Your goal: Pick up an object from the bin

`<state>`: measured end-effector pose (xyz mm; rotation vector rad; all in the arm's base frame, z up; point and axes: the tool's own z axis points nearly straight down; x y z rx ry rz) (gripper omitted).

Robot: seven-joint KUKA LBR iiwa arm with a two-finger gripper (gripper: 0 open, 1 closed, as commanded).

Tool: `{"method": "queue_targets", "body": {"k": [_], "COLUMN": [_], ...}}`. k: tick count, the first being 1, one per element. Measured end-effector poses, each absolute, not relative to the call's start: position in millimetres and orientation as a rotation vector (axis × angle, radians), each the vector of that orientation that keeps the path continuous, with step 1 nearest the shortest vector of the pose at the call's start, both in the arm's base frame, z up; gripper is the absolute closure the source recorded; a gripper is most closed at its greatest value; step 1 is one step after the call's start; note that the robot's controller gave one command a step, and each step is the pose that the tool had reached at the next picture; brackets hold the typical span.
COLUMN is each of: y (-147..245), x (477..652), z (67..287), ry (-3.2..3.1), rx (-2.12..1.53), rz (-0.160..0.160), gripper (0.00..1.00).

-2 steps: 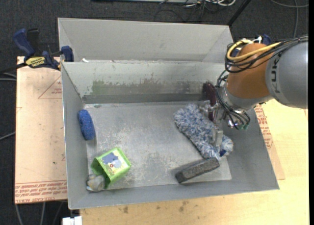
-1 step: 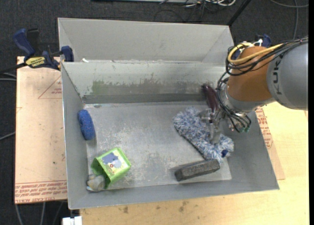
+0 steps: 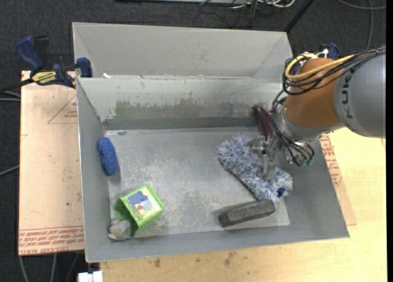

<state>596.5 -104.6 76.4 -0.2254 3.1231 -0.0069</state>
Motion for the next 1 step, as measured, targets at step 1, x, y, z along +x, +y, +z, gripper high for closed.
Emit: {"method": "queue_targets", "body": {"k": [1], "y": [-104.6], "x": [596.5], "z": [76.4], "ry": [3.123], "rx": [-0.226], "rz": [-0.007], "gripper": [1.0]}}
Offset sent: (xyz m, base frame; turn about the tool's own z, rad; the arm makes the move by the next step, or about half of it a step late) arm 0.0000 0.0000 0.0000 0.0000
